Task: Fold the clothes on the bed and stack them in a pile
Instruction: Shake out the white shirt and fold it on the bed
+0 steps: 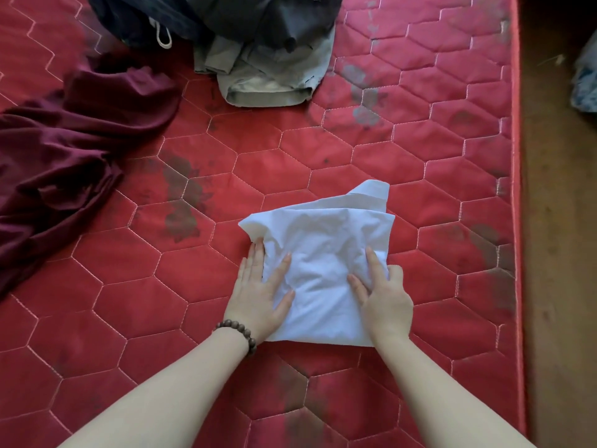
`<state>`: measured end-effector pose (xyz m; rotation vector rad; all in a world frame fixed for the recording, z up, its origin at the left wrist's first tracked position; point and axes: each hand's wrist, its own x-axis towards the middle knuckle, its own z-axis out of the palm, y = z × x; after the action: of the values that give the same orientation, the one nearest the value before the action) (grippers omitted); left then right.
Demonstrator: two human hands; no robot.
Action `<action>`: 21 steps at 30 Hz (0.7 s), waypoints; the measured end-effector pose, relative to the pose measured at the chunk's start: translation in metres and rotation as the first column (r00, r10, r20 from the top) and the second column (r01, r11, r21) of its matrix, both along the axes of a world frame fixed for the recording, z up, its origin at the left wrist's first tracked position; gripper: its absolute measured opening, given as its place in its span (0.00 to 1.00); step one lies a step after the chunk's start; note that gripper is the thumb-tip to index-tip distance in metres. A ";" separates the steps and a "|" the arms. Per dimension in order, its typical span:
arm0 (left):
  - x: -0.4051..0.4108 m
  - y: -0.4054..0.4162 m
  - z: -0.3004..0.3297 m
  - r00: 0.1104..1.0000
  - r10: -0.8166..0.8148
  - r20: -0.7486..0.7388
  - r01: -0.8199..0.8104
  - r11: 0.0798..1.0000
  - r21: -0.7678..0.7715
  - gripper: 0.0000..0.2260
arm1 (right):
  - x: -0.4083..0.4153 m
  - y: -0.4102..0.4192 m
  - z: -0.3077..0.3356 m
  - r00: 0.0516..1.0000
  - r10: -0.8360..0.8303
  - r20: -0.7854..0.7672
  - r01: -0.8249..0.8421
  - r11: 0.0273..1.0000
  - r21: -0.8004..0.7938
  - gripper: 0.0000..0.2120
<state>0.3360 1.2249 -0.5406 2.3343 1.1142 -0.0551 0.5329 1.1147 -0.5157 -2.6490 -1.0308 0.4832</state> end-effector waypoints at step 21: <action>0.122 -0.066 -0.006 0.910 -0.339 -0.238 0.395 0.883 0.253 0.32 | 0.063 -0.093 -0.021 0.945 0.186 0.268 -0.144 0.975 -0.171 0.29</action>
<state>0.4581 1.1593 -0.5466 2.8386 0.7834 -0.2715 0.5956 1.0220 -0.5365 -2.8373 -1.3595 0.2227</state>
